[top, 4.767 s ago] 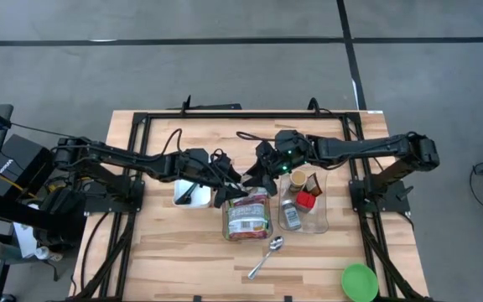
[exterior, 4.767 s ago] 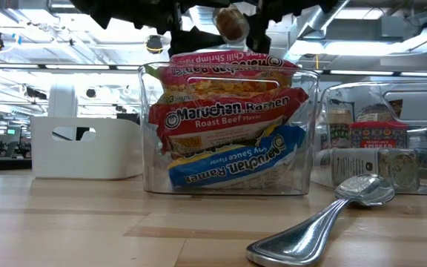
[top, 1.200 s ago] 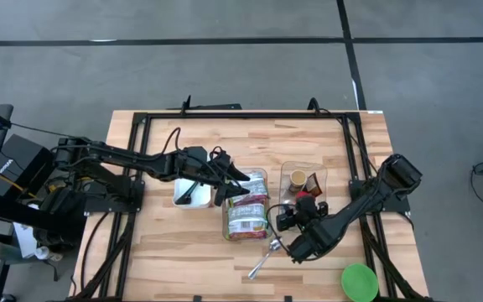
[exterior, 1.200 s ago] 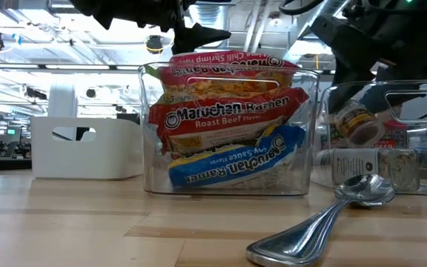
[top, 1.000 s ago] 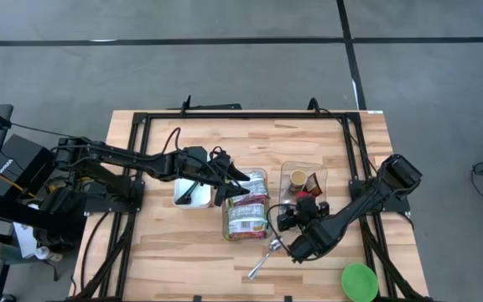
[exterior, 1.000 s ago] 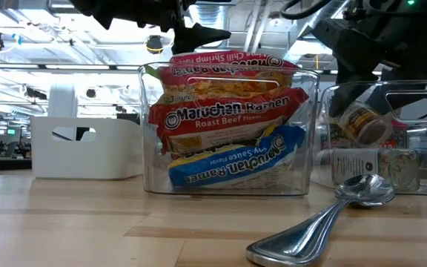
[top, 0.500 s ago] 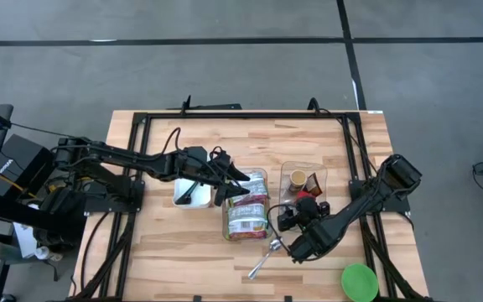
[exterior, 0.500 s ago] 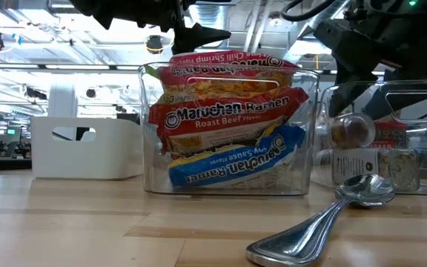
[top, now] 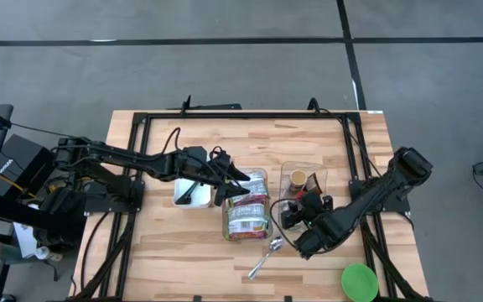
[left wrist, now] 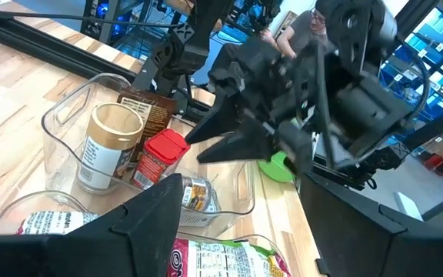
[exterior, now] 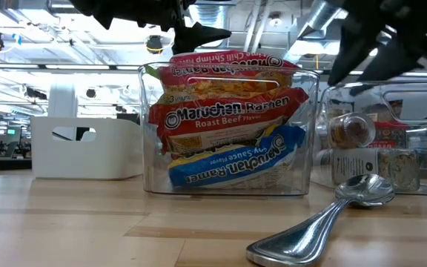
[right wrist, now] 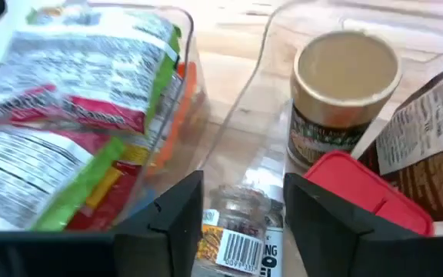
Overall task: Pick & Place Food Item
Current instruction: Adjust the left transparent bin on the table
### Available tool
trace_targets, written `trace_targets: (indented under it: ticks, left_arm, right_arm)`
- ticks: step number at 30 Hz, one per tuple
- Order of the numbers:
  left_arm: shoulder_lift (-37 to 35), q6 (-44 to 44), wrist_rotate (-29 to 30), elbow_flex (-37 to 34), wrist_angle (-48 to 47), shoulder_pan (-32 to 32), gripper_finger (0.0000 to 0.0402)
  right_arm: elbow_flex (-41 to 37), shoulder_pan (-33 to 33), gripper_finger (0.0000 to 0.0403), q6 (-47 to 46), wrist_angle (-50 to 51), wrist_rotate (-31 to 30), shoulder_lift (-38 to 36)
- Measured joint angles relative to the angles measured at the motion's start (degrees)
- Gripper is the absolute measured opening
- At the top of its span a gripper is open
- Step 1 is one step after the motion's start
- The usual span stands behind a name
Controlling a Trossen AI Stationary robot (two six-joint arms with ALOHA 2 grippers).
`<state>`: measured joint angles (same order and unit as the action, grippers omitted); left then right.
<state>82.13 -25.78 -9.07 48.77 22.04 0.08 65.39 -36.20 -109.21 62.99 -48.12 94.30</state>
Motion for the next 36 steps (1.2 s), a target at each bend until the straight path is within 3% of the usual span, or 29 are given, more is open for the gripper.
trace_targets:
  ticks: [10, 19, 28, 36]
  left_arm:
    - [0.0, 0.0, 0.0, 0.0, 0.2, 0.0, 0.0253]
    - [0.0, 0.0, -3.0, 0.0, 4.0, 0.0, 0.0193]
    - [0.0, -0.4, -12.0, 0.0, 5.7, -0.2, 0.0125]
    - [0.0, -6.1, -19.7, 0.0, 12.9, -3.0, 0.0074]
  right_arm:
    - [0.0, 1.8, 0.0084, 9.7, 0.2, -0.7, -10.1]
    - [0.0, 2.9, 0.0006, 21.1, 0.2, -0.7, -17.8]
    - [0.0, 3.0, 0.0002, 24.2, 0.7, -0.7, -20.1]
    - [0.0, 3.0, 0.0001, 24.2, 1.1, -1.2, -20.0]
